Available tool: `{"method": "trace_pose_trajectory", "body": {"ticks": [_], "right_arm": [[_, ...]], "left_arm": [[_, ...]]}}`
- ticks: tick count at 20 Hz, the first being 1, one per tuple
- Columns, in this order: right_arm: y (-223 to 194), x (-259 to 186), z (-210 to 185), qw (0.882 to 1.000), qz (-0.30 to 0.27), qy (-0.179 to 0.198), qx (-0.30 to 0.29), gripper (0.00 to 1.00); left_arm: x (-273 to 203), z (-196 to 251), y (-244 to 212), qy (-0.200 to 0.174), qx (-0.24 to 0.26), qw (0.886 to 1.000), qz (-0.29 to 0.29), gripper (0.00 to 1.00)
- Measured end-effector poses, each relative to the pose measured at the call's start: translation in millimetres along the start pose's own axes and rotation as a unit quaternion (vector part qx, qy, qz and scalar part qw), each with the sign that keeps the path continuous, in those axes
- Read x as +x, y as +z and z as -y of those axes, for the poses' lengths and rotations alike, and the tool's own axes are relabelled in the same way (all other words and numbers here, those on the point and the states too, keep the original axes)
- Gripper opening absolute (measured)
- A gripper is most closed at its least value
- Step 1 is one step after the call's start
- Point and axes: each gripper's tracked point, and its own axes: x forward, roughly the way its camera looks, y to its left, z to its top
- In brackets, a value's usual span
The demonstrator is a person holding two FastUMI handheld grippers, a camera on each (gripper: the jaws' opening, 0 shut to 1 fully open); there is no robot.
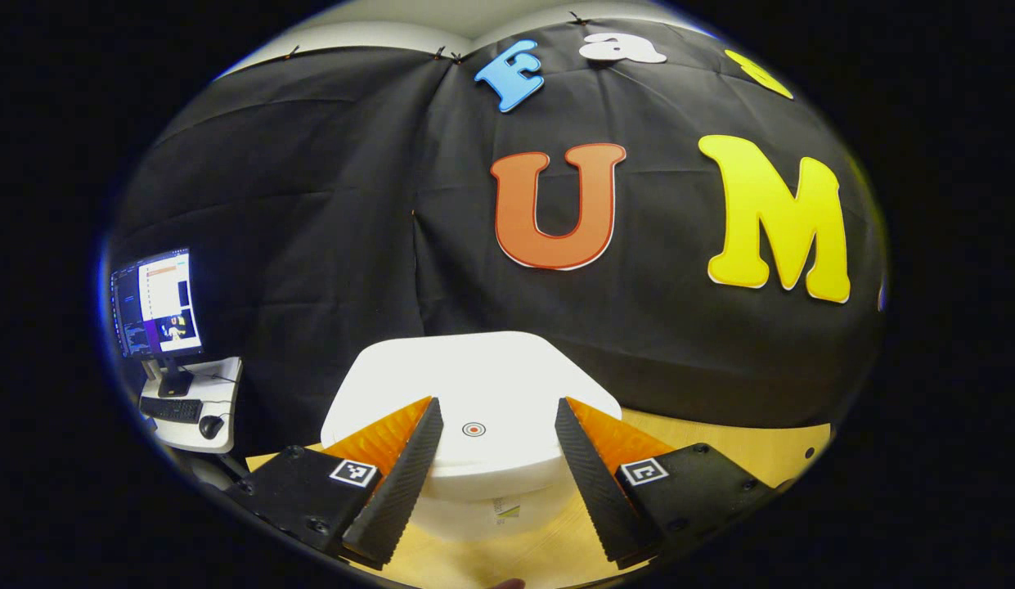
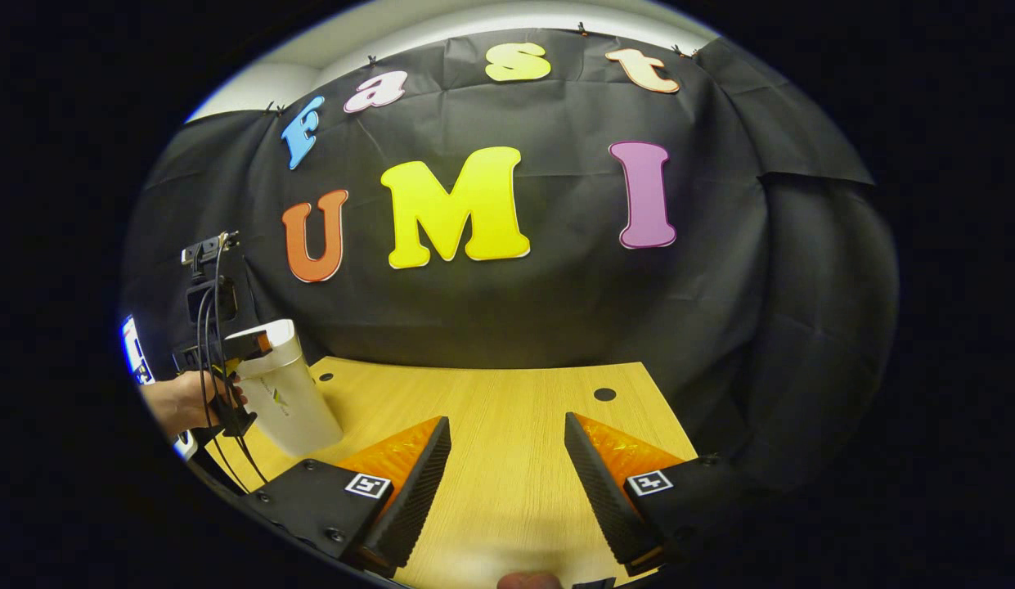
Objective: Press the lid of the desktop garbage bin to open it, pick up the crumpled paper on the desktop and throw it into the bin, then pick up the pop can on the desktop and drop it into the bin, and finally close the garbage bin lid.
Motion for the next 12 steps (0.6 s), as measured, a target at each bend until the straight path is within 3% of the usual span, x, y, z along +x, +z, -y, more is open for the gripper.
{"method": "trace_pose_trajectory", "body": {"ticks": [5, 8, 12], "right_arm": [[9.9, -2.2, -10.9, 1.0, 0.015, 0.006, -0.008, 0.89], [24.5, -5.7, -17.1, 0.999, 0.038, 0.004, -0.016, 0.89], [41.4, -9.9, -23.8, 0.997, 0.073, -0.015, -0.022, 0.89]], "left_arm": [[-5.2, 3.6, 5.6, -0.032, 0.016, 0.999, 0.005, 0.92], [-23.9, 19.9, 23.7, -0.093, -0.012, 0.995, 0.027, 0.94], [-48.8, 45.6, 52.5, -0.173, 0.018, 0.983, 0.061, 0.94]]}}
